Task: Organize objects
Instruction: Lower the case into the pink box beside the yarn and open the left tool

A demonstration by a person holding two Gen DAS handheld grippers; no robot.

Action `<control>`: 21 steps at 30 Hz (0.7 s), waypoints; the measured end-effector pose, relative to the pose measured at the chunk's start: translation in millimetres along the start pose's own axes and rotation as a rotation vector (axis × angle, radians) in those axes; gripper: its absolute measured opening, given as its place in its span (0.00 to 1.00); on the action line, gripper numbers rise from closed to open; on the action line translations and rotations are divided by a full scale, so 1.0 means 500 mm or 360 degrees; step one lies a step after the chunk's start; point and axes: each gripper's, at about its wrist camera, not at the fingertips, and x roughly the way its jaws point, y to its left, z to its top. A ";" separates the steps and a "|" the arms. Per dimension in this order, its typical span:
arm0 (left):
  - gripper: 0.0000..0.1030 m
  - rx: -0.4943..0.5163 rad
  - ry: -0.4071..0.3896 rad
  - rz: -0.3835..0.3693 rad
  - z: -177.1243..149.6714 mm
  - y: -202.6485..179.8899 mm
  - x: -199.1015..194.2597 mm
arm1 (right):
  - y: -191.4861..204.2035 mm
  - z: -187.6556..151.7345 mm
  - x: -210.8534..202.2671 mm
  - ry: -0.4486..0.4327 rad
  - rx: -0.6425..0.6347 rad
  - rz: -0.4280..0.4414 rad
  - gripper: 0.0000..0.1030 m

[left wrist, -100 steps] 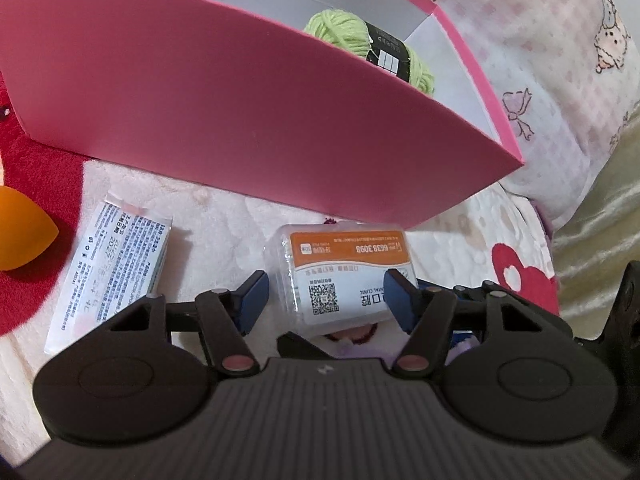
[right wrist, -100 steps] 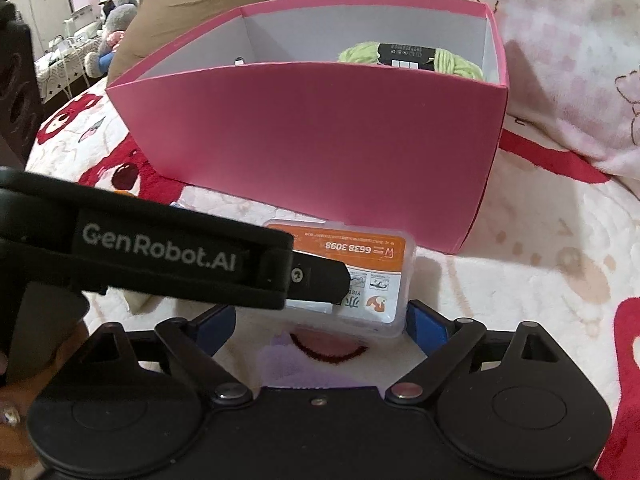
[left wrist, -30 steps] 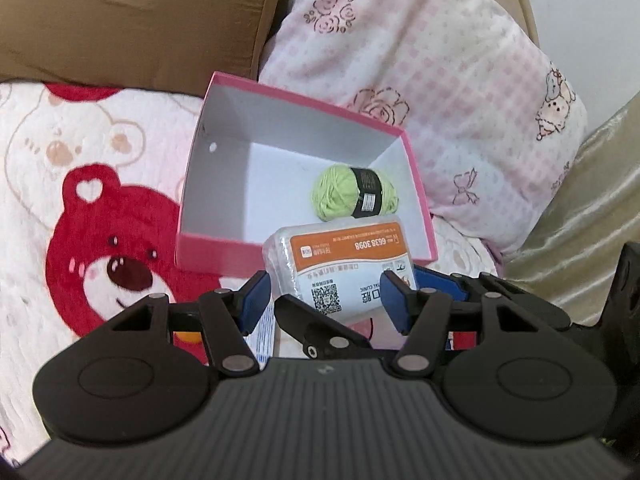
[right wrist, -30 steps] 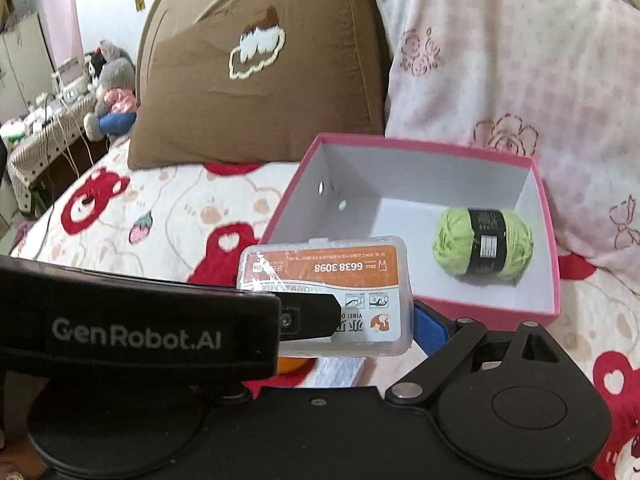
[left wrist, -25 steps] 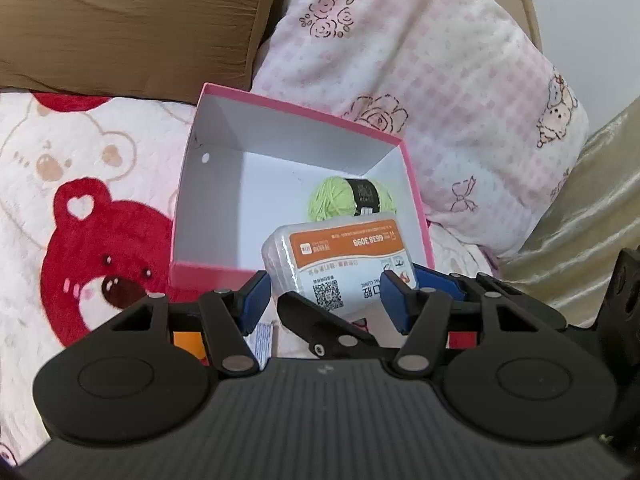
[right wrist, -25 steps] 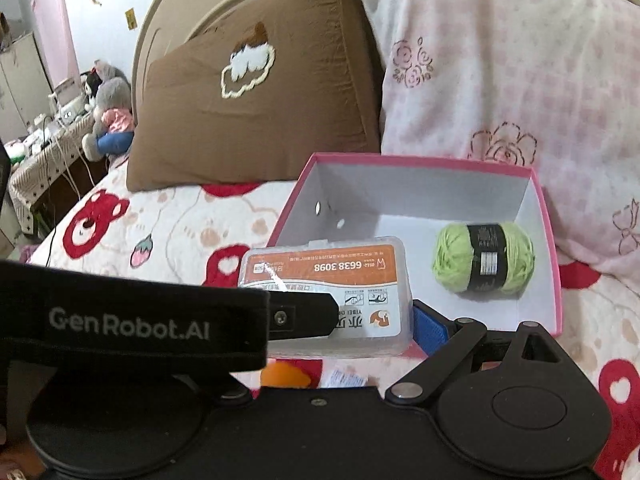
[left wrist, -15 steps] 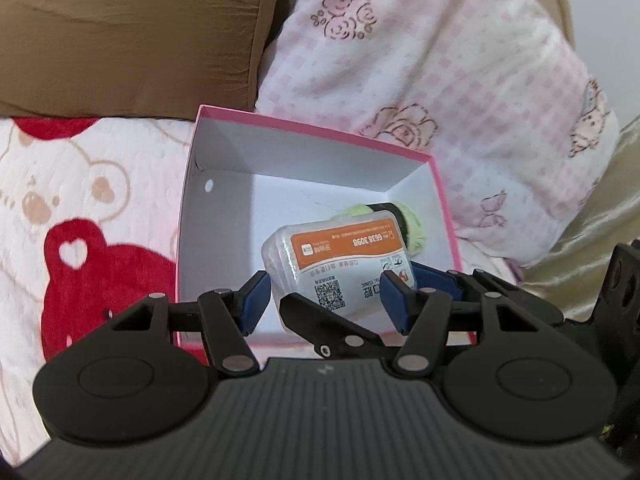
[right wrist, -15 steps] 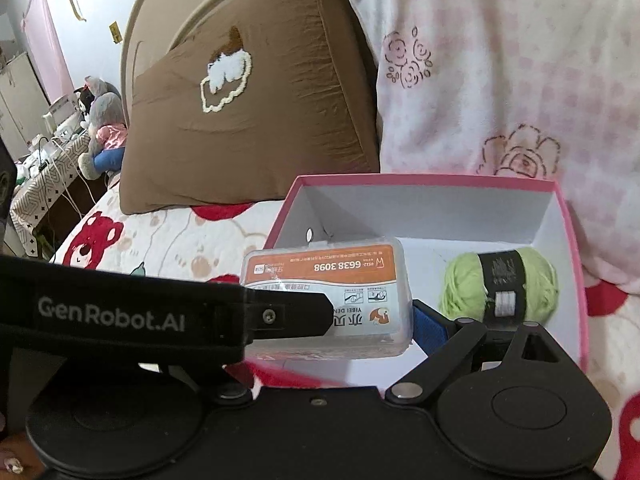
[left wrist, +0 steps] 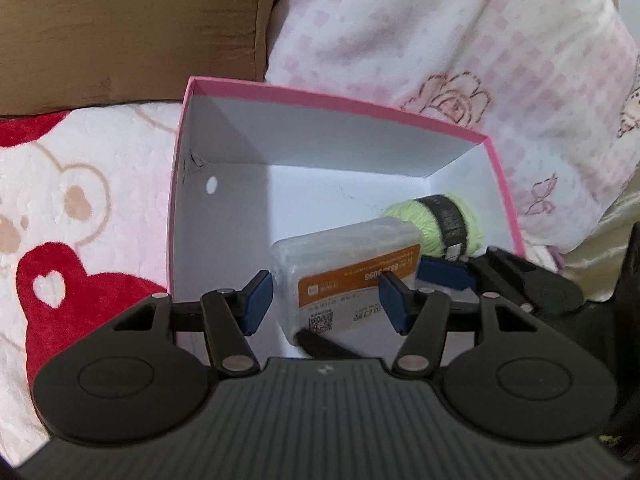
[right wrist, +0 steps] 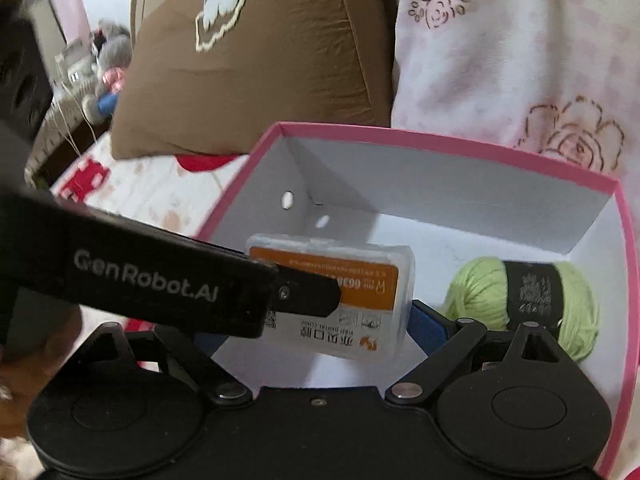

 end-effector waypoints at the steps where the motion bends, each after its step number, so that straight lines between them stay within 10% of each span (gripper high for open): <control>1: 0.55 0.0007 0.0000 0.0016 -0.002 0.001 0.005 | 0.001 -0.001 0.006 0.0002 -0.0030 -0.0028 0.83; 8: 0.55 0.0061 -0.0085 0.0134 0.005 -0.003 0.022 | -0.043 0.007 0.031 0.0027 0.0088 -0.0032 0.60; 21: 0.55 0.0068 -0.0065 0.0152 -0.009 -0.030 0.081 | -0.101 -0.019 0.028 0.0050 0.0147 -0.0065 0.50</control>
